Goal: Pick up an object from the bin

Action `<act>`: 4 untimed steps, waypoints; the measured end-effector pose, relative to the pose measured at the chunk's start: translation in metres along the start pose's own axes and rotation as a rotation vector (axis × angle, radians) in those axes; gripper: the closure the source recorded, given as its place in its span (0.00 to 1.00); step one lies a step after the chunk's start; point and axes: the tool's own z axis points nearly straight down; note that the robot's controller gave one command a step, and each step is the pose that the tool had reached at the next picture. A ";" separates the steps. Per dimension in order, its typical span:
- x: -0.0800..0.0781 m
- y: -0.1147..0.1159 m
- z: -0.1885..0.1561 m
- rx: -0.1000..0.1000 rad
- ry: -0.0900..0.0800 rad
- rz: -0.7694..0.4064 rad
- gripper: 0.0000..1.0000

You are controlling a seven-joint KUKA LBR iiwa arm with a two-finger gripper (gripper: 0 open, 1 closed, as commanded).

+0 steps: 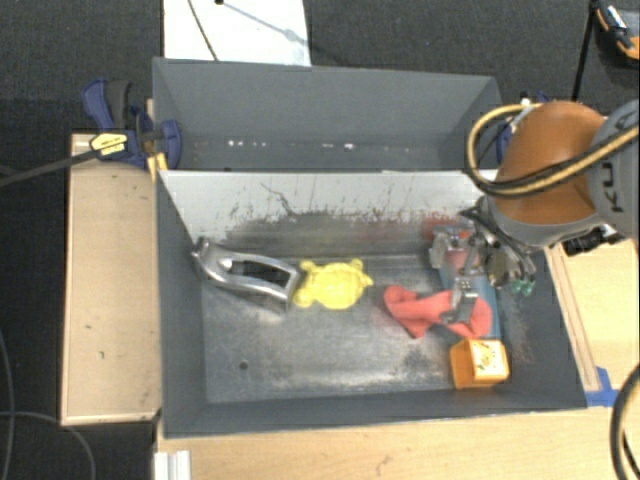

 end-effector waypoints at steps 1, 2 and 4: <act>0.000 0.000 -0.002 0.000 -0.001 0.000 0.00; -0.003 -0.002 -0.015 0.000 -0.004 -0.084 0.00; 0.002 0.015 0.040 0.001 -0.011 -0.003 0.00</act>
Offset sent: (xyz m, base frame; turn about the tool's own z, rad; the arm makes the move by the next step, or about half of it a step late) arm 0.0073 -0.0091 0.0469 -0.2620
